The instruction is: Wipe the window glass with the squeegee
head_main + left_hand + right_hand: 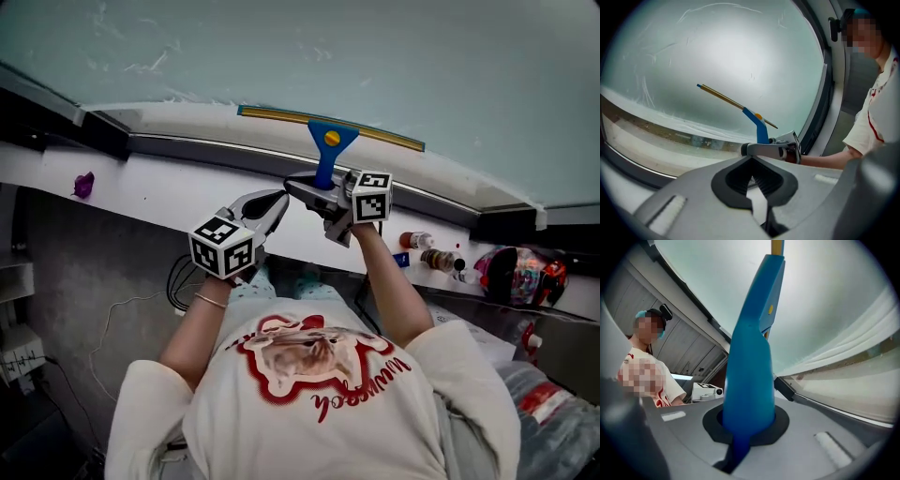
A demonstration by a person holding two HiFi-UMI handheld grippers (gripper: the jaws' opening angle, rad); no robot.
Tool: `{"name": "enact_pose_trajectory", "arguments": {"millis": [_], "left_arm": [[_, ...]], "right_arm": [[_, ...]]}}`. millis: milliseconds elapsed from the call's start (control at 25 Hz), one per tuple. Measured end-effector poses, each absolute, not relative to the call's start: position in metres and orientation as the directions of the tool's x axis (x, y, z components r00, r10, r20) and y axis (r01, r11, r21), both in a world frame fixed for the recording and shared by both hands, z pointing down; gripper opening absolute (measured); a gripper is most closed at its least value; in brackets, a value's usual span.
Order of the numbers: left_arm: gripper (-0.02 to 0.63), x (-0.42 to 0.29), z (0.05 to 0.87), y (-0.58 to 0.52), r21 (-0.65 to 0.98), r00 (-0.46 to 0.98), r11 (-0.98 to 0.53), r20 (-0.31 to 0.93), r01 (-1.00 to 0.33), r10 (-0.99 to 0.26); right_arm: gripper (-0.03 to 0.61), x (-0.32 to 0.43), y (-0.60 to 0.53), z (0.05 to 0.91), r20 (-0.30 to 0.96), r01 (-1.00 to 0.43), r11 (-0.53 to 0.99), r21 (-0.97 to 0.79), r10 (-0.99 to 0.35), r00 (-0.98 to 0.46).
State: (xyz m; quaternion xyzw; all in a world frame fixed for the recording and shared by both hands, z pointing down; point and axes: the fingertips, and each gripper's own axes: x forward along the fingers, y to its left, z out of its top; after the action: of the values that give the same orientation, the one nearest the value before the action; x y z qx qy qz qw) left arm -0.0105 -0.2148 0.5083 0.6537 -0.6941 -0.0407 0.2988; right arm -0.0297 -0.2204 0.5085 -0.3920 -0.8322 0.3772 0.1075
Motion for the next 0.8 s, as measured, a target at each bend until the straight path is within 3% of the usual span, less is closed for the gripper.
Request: {"name": "enact_pose_trajectory", "arguments": {"millis": [320, 800], "left_arm": [[0.005, -0.039, 0.470, -0.186, 0.433, 0.027, 0.095, 0.266, -0.896, -0.964], [0.005, -0.159, 0.419, -0.102, 0.278, 0.193, -0.126, 0.230, -0.952, -0.954]], "right_arm": [[0.014, -0.059, -0.191, 0.469, -0.075, 0.590, 0.471, -0.656, 0.737, -0.672], [0.013, -0.179, -0.114, 0.421, -0.141, 0.530, 0.593, -0.606, 0.575, -0.806]]}}
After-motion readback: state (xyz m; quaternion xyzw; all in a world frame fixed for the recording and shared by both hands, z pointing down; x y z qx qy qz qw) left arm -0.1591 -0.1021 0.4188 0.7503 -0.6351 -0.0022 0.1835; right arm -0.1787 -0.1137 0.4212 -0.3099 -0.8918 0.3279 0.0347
